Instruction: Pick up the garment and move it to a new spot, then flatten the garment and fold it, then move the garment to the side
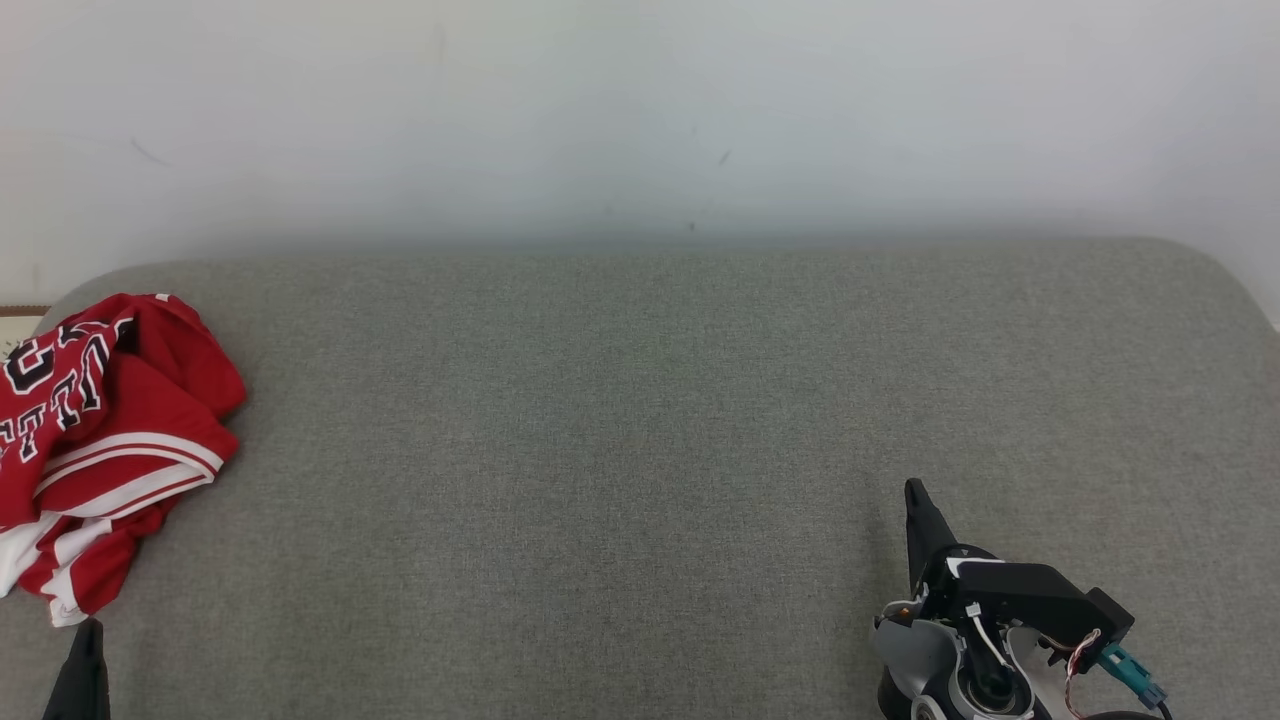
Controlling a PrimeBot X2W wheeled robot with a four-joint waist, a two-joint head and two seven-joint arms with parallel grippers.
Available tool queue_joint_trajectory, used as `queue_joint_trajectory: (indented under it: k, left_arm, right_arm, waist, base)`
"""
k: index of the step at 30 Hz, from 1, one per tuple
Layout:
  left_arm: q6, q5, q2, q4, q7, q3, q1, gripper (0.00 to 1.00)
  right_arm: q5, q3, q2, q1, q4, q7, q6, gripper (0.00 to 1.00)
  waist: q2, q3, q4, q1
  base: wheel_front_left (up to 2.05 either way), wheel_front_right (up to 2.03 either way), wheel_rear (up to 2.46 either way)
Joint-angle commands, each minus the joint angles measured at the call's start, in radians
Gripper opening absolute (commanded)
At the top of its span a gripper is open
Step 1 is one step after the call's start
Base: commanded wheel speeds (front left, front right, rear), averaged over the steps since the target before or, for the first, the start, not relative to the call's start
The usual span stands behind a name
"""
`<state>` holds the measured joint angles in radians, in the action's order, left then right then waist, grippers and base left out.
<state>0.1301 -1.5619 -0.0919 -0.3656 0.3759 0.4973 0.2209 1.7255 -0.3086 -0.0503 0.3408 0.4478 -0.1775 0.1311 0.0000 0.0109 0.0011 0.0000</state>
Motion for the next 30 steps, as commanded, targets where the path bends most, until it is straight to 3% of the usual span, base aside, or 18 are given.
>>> queue_joint_trajectory:
  k: [1,30]
  left_arm:
    - [0.002,-0.003,-0.007,-0.001,-0.005,0.000,-0.011,0.00]
    - [0.002,-0.003,-0.007,-0.001,-0.005,0.000,-0.011,0.00]
  right_arm:
    - [0.000,-0.003,0.002,0.008,0.002,-0.001,-0.001,0.00]
    - [0.000,-0.003,0.002,0.008,0.002,-0.001,-0.001,0.00]
  waist:
    - [0.0000,0.000,0.000,0.0000]
    - [0.0000,0.000,0.000,0.0000]
  base:
    - [0.00,0.00,0.00]
    - [0.00,0.00,0.00]
